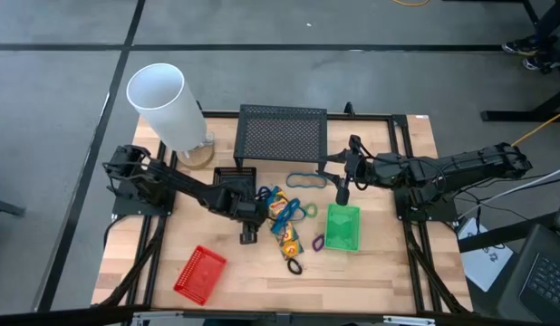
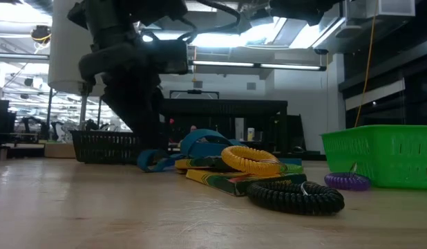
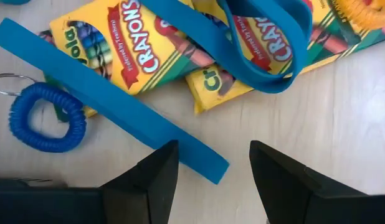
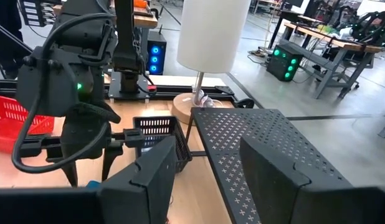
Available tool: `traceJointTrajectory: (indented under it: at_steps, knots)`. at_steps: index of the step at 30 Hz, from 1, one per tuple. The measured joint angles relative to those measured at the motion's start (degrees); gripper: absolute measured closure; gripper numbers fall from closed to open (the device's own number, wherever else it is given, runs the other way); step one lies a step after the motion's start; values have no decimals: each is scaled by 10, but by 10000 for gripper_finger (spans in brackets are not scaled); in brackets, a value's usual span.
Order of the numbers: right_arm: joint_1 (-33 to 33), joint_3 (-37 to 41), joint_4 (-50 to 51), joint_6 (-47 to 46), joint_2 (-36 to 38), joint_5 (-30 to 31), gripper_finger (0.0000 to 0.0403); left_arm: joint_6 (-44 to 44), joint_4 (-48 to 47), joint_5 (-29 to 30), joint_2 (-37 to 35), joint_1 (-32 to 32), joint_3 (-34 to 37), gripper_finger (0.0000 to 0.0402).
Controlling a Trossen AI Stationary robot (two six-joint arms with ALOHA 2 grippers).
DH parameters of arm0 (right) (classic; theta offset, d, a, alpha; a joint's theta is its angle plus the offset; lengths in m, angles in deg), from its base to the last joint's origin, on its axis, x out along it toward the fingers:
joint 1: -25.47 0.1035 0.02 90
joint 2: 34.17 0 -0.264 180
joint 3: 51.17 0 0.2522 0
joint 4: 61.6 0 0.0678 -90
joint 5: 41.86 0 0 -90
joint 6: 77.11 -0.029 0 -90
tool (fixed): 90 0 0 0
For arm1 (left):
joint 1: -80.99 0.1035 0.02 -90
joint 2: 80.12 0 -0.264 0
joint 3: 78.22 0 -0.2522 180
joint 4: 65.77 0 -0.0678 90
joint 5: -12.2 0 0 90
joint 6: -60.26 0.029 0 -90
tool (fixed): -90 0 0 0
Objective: Pick & Place Office Desk Supplies
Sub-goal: Put the blue rubberband into the black bin
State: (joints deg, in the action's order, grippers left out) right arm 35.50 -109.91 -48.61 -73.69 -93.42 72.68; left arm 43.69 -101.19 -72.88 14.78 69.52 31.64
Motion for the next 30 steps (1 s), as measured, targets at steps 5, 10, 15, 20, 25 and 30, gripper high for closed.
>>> traceJointTrajectory:
  at_steps: [5,10,15,20,25,30]
  knots:
    - [0,0,5,0,0,-2,222,-22,-3,7,8,0,0,205]
    - [0,0,19,0,0,-3,222,-52,-8,27,43,0,0,205]
    - [0,0,23,-9,0,-17,222,-68,-1,53,62,-1,-2,206]
    - [-1,0,23,-8,0,-16,222,-49,-4,54,54,-2,-1,238]
    - [-1,0,21,0,0,-16,222,-18,-2,56,43,-10,0,310]
    - [-1,0,21,4,0,-16,222,-17,8,58,43,-9,0,390]
